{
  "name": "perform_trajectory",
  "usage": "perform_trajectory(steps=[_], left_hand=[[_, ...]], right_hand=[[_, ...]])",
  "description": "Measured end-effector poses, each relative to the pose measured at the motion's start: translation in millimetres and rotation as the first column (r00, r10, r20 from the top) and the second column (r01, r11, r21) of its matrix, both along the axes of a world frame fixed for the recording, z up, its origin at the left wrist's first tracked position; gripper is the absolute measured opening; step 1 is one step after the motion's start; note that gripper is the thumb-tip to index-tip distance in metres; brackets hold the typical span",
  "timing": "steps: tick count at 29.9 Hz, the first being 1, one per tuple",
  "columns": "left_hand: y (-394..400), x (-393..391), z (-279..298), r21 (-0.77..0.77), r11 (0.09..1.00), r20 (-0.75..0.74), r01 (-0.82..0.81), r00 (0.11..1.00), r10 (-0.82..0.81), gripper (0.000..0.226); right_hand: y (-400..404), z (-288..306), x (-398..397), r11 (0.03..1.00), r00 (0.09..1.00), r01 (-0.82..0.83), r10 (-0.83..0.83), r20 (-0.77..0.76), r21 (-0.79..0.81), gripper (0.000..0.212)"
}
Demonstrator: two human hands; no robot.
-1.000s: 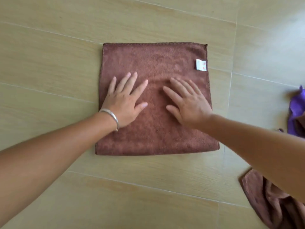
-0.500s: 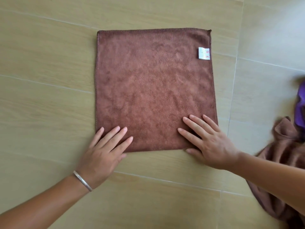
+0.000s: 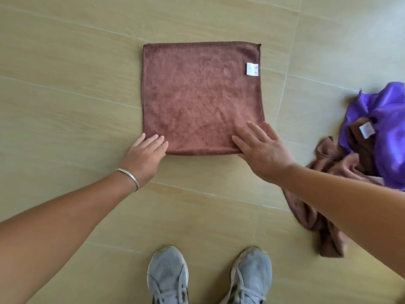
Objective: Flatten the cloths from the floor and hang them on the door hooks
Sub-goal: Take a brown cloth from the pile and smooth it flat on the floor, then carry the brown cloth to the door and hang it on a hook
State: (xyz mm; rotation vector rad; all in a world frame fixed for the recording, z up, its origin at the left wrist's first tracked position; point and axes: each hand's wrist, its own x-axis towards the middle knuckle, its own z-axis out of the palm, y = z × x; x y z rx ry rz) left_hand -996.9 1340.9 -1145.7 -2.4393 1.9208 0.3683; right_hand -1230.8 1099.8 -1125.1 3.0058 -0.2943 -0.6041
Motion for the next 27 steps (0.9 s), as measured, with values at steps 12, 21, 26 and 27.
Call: perform_trajectory(steps=[12, 21, 26, 27], left_hand=[[-51.7, 29.1, 263.5, 0.094, 0.991, 0.063, -0.091, 0.994, 0.086, 0.036], [-78.0, 51.7, 470.8, 0.08, 0.99, 0.099, -0.12, 0.989, 0.112, 0.029], [-86.7, 61.0, 613.1, -0.026, 0.992, 0.097, -0.123, 0.987, 0.125, 0.03], [-88.9, 62.4, 640.5, -0.053, 0.991, 0.101, -0.119, 0.987, 0.124, 0.031]], right_hand=[[-29.7, 263.4, 25.2, 0.97, 0.974, 0.212, -0.219, -0.049, -0.122, 0.053], [-37.5, 470.0, 36.8, 0.938, 0.949, 0.314, -0.313, 0.032, -0.149, 0.056], [-34.7, 611.0, 29.8, 0.912, 0.929, 0.362, -0.336, 0.157, -0.193, 0.053], [-35.3, 639.2, 29.6, 0.909, 0.924, 0.37, -0.338, 0.179, -0.191, 0.052]])
